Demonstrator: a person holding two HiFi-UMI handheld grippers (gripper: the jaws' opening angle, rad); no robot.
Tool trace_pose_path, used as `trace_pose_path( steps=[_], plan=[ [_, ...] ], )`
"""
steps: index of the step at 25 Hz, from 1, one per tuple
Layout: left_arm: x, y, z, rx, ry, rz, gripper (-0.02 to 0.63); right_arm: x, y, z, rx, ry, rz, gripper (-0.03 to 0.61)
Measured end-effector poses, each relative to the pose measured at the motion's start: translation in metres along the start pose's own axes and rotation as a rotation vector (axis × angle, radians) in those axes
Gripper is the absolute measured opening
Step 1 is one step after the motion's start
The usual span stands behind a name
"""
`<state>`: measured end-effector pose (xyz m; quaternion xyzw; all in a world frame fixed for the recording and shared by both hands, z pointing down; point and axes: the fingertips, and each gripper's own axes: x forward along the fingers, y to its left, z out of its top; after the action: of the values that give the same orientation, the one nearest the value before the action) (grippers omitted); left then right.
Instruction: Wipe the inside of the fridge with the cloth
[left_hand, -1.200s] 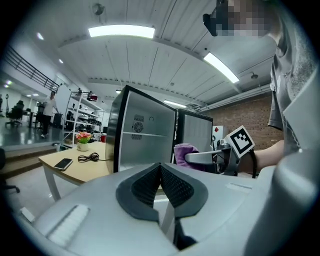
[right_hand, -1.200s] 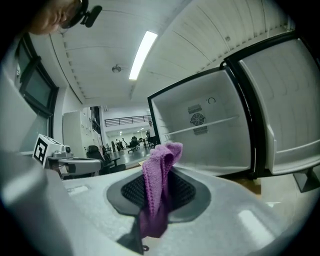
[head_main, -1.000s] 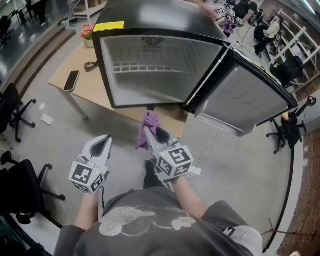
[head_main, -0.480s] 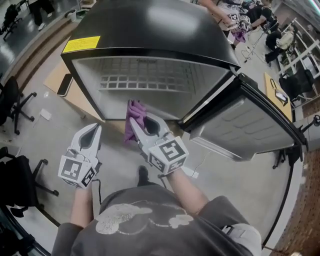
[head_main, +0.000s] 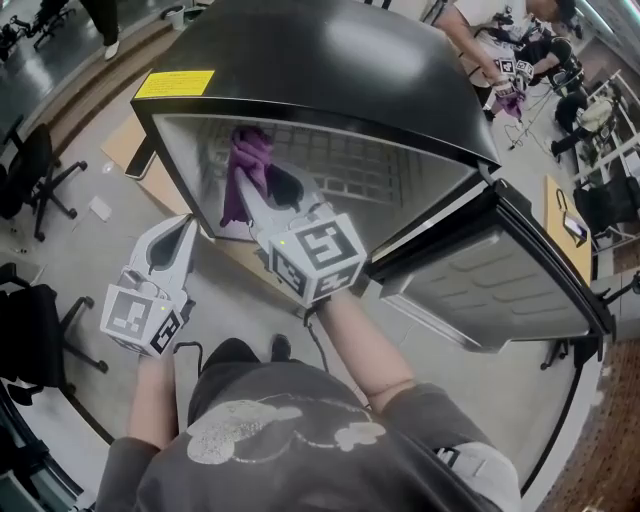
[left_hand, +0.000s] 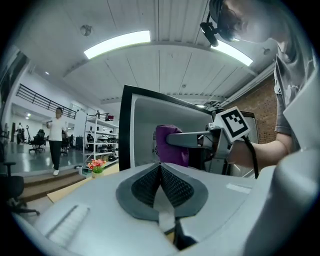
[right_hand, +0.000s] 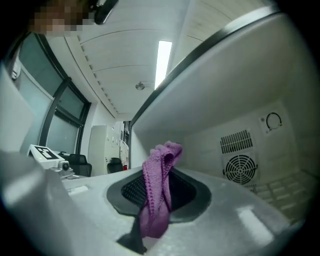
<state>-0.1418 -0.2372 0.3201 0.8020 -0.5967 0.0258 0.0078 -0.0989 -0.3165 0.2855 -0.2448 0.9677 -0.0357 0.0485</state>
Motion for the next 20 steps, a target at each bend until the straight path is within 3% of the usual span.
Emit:
trace_pose_path(
  steps=[13,20],
  plan=[
    [0.019,0.038,0.011,-0.015,-0.005,-0.075,0.017,0.091,-0.064,0.005,-0.075,0.077,-0.184,0.078],
    [0.018,0.052,0.007,-0.042,-0.015,-0.09,0.017,0.125,-0.074,-0.01,-0.117,0.162,-0.175,0.078]
  ],
)
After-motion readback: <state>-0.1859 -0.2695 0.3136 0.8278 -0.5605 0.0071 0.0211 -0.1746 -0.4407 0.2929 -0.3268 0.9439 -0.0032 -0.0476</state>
